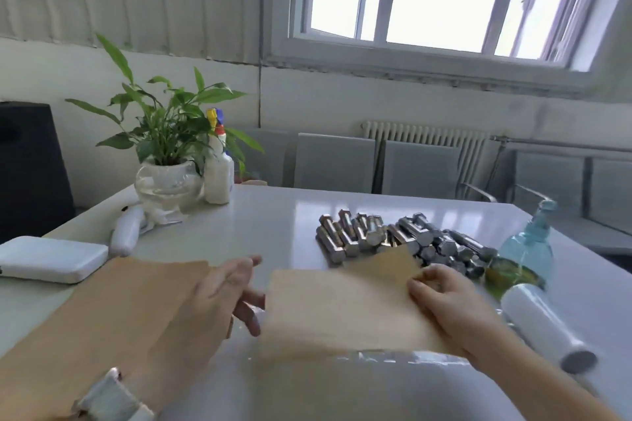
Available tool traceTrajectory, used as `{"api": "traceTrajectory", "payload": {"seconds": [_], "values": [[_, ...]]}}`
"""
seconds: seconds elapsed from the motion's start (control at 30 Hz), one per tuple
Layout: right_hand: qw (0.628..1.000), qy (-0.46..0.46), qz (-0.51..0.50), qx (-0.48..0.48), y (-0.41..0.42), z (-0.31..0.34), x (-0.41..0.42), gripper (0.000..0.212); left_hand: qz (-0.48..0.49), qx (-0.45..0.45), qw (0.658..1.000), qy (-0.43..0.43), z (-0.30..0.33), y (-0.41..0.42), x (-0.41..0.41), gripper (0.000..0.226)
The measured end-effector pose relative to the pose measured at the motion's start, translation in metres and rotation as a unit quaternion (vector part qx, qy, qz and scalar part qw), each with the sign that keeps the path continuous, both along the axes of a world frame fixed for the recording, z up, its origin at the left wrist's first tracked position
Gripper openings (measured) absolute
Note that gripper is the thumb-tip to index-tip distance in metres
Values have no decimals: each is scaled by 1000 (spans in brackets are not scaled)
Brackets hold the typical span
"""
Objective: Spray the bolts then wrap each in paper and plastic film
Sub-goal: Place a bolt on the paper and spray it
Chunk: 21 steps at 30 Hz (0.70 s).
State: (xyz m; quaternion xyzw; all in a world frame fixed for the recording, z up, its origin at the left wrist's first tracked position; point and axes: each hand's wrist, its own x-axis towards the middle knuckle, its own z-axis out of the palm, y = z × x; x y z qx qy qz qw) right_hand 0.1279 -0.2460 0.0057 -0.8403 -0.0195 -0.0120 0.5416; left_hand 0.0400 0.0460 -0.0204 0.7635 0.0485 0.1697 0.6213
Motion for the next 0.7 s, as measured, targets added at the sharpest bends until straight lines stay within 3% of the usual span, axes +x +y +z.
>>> {"api": "traceTrajectory", "payload": {"seconds": [0.1, 0.2, 0.33, 0.47, 0.63, 0.7], "values": [[1000, 5, -5, -29, -15, -15, -2, 6, -42, 172, 982, 70, 4, -11, 16, 42], [990, -37, -4, -135, -17, -24, -5, 13, 24, 369, 927, 61, 0, -24, 14, 31], [941, -112, 39, -317, -14, -30, -9, 38, 71, 461, 884, 27, -7, -35, 9, 23], [864, -107, 51, -489, -12, -22, -5, 41, 40, 516, 856, -16, -11, -37, 10, 31], [852, -181, 18, -491, -26, 36, 86, 38, -63, 506, 856, -83, -11, -29, 11, 28], [808, -171, 65, -560, -32, 59, 122, 60, -105, 509, 850, -86, -14, -26, 12, 36]]}}
